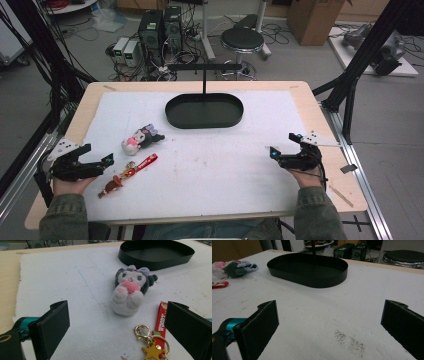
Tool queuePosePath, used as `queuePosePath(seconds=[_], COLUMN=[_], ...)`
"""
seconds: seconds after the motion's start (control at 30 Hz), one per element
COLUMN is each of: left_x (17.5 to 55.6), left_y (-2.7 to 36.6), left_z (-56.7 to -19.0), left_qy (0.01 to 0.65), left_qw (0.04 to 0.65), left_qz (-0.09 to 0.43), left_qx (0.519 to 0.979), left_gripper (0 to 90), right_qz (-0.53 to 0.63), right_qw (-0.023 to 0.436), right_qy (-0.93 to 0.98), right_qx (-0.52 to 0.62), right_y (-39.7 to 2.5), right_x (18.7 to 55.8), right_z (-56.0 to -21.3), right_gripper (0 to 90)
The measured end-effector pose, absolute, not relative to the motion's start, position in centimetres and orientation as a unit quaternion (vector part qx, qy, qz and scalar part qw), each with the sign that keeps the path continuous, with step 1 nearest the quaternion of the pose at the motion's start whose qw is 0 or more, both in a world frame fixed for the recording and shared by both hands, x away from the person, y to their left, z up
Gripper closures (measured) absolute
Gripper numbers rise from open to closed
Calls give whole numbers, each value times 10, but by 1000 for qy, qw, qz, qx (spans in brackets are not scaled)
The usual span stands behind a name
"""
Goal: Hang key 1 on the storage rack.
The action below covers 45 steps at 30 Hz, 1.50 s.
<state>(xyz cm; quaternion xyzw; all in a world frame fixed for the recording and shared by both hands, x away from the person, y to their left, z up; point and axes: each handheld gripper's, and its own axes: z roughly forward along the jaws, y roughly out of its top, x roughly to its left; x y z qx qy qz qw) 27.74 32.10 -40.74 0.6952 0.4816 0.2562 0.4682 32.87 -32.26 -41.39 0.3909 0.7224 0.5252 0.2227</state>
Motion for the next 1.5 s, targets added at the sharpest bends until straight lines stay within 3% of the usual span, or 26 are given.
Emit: queuePosePath(seconds=[0.43,0.73,1.5], left_x=[292,305,333], left_y=[305,282,231], left_z=[-396,-397,-395], left_qy=[456,426,361], left_qw=[455,406,352], left_qz=[236,215,146], left_qx=[728,779,851], left_gripper=[67,67,75], right_qz=[521,519,516], right_qw=[224,223,221], right_qy=[725,725,729], right_qx=[392,394,392], right_y=[-321,-321,-319], right_x=[328,328,329], right_z=[-415,-415,-416], right_gripper=[4,4,4])
